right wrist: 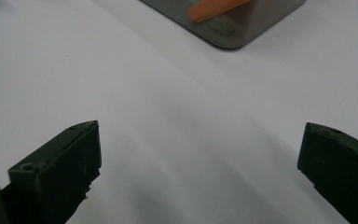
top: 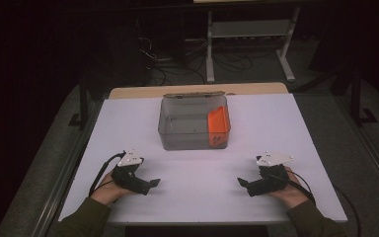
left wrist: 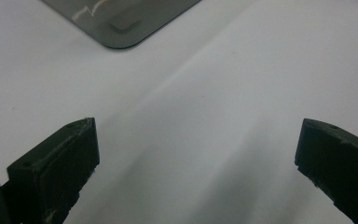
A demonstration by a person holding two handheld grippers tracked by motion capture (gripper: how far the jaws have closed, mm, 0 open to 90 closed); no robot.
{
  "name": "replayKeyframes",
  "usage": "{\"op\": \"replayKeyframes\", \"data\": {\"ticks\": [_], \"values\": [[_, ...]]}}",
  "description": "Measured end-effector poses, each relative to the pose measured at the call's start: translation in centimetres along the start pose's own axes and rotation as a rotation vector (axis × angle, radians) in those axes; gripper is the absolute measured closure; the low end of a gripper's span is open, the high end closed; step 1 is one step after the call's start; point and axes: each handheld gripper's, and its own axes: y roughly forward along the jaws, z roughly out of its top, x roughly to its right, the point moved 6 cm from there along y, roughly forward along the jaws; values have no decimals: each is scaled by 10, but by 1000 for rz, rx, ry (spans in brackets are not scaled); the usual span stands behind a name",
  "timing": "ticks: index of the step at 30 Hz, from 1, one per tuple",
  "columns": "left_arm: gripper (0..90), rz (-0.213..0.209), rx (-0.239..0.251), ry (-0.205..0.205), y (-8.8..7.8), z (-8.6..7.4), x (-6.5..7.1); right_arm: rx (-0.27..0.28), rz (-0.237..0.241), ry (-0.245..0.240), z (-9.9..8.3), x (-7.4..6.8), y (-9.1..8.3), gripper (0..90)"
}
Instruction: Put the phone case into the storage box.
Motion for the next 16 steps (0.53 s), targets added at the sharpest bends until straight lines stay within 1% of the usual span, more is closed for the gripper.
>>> {"op": "replayKeyframes", "data": {"ticks": [11,16], "values": [[0,3,-2,-5,1,-1,0,-16,-17,-15,-4,3,0,0],[0,4,-6,-3,1,-2,0,-14,-18,-26,-4,3,0,0]]}}
